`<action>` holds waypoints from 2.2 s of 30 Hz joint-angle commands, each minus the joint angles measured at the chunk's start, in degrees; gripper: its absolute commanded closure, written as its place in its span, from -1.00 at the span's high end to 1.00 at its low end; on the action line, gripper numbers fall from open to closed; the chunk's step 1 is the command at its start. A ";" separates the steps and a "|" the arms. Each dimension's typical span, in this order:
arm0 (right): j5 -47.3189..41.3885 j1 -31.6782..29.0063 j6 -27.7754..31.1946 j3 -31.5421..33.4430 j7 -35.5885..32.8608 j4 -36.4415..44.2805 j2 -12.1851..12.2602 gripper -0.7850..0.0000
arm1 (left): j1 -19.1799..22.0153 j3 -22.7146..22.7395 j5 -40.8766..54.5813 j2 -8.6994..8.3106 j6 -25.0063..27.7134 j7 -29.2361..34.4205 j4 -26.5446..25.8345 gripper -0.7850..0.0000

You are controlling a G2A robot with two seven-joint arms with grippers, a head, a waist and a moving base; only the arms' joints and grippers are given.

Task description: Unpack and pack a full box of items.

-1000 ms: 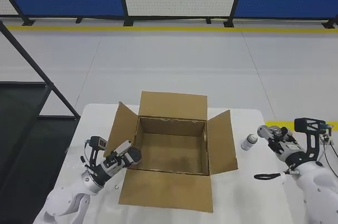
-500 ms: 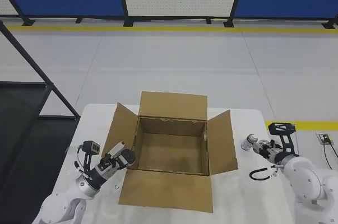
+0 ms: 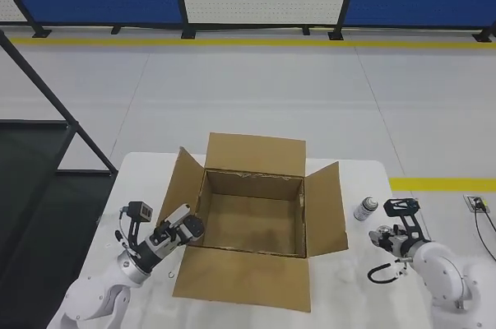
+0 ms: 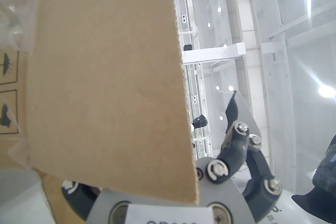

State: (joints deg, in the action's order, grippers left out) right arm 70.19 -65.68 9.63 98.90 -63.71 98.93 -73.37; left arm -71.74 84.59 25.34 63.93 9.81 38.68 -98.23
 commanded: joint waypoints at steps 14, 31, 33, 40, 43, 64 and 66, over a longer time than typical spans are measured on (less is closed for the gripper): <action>0.79 1.58 0.22 -3.57 0.93 -4.16 0.78 -1.00 | -1.12 0.88 1.24 -0.03 1.49 -0.13 1.29 1.00; -0.29 1.76 -1.47 -5.56 1.85 -6.07 1.47 -1.00 | -2.21 1.89 1.76 -0.14 1.66 0.19 1.80 1.00; -0.43 1.71 -1.71 -5.66 1.86 -6.10 1.56 -1.00 | -2.18 1.92 1.73 -0.15 1.68 0.22 1.85 1.00; -0.66 1.58 -2.66 -6.23 1.73 -6.37 1.84 0.10 | -2.00 1.96 1.78 -0.17 1.67 0.53 1.99 1.00; -0.75 1.65 -2.89 -6.47 1.63 -6.48 1.97 0.06 | -1.92 1.94 1.79 -0.17 1.72 0.57 2.11 1.00; -5.12 0.91 -5.58 -4.56 5.83 -4.33 2.85 1.00 | -1.99 1.98 1.83 -0.20 1.83 0.86 2.36 1.00; -8.34 0.68 -7.12 -2.93 8.05 -2.27 2.83 1.00 | -2.02 2.04 1.67 -0.23 1.71 1.02 2.19 1.00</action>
State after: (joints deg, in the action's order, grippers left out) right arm 63.87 -64.91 3.30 95.08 -56.85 95.53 -70.52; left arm -73.74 86.60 27.07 63.71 11.59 39.62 -95.94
